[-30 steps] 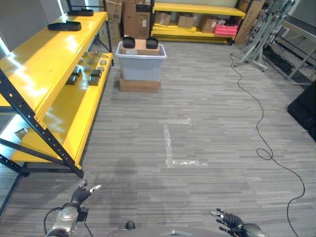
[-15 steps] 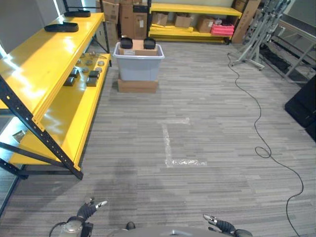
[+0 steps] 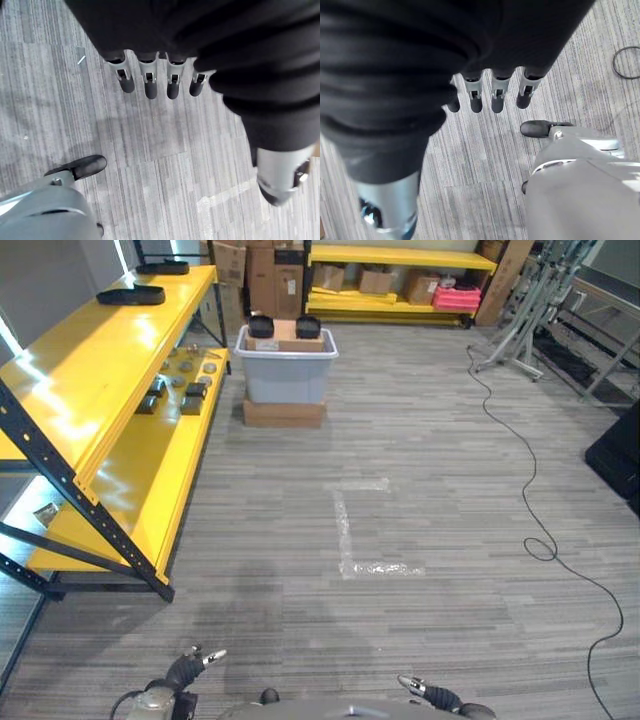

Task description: Move parts from the plastic box to the shelf.

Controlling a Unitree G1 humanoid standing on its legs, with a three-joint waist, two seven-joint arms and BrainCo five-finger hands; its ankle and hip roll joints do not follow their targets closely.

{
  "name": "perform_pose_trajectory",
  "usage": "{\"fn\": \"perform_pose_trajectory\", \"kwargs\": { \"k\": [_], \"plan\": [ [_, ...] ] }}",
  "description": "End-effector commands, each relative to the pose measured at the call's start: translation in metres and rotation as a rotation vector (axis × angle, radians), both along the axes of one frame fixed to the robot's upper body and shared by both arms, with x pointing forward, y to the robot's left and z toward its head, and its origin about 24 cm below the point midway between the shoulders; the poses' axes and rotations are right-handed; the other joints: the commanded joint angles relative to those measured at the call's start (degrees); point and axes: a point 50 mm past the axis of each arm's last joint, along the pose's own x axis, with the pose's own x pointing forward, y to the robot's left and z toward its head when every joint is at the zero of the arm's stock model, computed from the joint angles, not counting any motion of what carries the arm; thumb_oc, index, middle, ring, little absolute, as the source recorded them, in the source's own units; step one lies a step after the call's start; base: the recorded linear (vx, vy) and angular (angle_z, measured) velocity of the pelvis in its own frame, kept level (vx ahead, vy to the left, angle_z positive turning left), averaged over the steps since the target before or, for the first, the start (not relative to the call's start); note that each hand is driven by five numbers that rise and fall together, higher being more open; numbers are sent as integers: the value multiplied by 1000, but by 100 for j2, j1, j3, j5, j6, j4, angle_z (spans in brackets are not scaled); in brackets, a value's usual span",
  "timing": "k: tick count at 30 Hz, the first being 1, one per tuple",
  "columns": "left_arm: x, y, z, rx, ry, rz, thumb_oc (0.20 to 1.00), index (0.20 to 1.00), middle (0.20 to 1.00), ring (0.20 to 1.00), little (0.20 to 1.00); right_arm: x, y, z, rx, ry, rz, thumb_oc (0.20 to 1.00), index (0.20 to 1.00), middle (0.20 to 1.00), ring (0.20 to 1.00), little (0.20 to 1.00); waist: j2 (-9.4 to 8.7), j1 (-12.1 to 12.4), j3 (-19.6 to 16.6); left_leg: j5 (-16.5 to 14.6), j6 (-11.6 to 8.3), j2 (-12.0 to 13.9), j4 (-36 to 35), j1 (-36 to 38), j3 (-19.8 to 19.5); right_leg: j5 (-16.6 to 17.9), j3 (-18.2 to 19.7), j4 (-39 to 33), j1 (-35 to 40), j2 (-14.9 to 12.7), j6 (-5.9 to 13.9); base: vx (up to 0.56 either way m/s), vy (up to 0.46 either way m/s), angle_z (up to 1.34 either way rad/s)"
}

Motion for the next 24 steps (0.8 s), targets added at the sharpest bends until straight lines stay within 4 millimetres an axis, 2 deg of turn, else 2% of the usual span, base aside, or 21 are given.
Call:
{"fn": "perform_pose_trajectory", "kwargs": {
  "k": [1,3,6,8,10,12,13,16,17,19,20,21,24],
  "plan": [
    [13,-1,1,-2,16,-15,1000,1000,1000,1000,1000,12,-3,3,-12,-38,-38,1000,1000,1000,1000,1000,17,-16,58,-110,46,-79,76,229,-352,685,41,1531,-931,-568,537,135,32,-7],
    [9,-2,-1,0,29,-12,1000,1000,1000,1000,1000,9,-1,2,-15,-30,-27,1000,1000,1000,1000,1000,22,-21,91,-114,-12,-69,80,253,-356,708,-14,1273,-962,-566,553,130,-46,3],
    [1,-4,-4,-22,74,6,1000,1000,1000,1000,1000,-1,2,-2,-37,-1,-23,1000,1000,1000,1000,1000,-22,-61,100,-192,-105,-114,150,274,-438,657,-102,381,-881,-506,493,184,-121,10],
    [-2,-5,-6,-20,84,8,1000,1000,1000,1000,1000,-7,5,-5,-45,19,-26,1000,1000,1000,1000,1000,-61,-239,127,-445,-53,-229,121,460,-623,1076,31,0,-1284,-543,619,252,-149,5],
    [-3,-5,-6,-21,84,16,1000,1000,1000,1000,1000,-10,6,-6,-45,31,-23,1000,1000,1000,1000,1000,-53,-305,146,-529,-26,-237,94,548,-643,1170,42,-20,-1432,-552,644,213,-163,15],
    [-2,-4,-5,-37,68,63,1000,1000,1000,1000,1000,-21,7,-9,-56,77,-6,1000,1000,1000,1000,1000,-50,-410,156,-595,-66,-124,54,757,-533,1113,-99,-195,-1338,-458,496,269,-241,17],
    [-2,-4,-5,-38,68,63,1000,1000,1000,1000,1000,-21,7,-9,-56,77,-6,1000,1000,1000,1000,1000,-48,-412,159,-596,-68,-121,54,762,-534,1113,-101,-197,-1332,-455,495,167,-158,-3],
    [5,-10,-5,-84,37,115,1000,1000,1000,1000,1000,-22,3,-8,-71,63,-52,1000,1000,1000,1000,1000,-64,-437,76,-616,-220,138,392,752,-496,856,-53,-295,-959,-299,255,233,-220,15],
    [6,-11,-5,-88,35,121,1000,1000,1000,1000,1000,-21,3,-8,-72,61,-54,1000,1000,1000,1000,1000,-64,-440,75,-610,-233,159,442,743,-495,838,-47,-292,-939,-286,237,243,-253,20],
    [14,-17,-3,-123,13,152,1000,1000,1000,1000,1000,-10,-2,-4,-79,17,-76,1000,1000,1000,1000,1000,-77,-390,92,-148,-378,350,1257,371,-529,684,5,-363,-708,-154,56,145,-190,1],
    [14,-17,-3,-123,13,152,1000,1000,1000,1000,1000,-10,-2,-4,-79,17,-76,1000,1000,1000,1000,1000,-77,-390,92,-148,-378,350,1257,371,-529,684,5,-363,-708,-154,56,146,-190,-10],
    [16,-21,-3,-141,5,166,1000,1000,1000,1000,1000,-1,-4,-1,-81,-15,-62,1000,1000,1000,1000,1000,-133,-337,151,33,-426,365,1939,51,-574,593,64,-381,-586,-128,-28,141,-165,-15],
    [15,-24,-4,-150,13,195,1000,1000,1000,1000,1000,13,-7,4,-105,-63,-40,1000,1000,1000,1000,1000,-266,-189,297,274,-509,428,3217,-788,-555,529,90,-518,-290,-164,-152,213,-183,-13]
  ]
}}
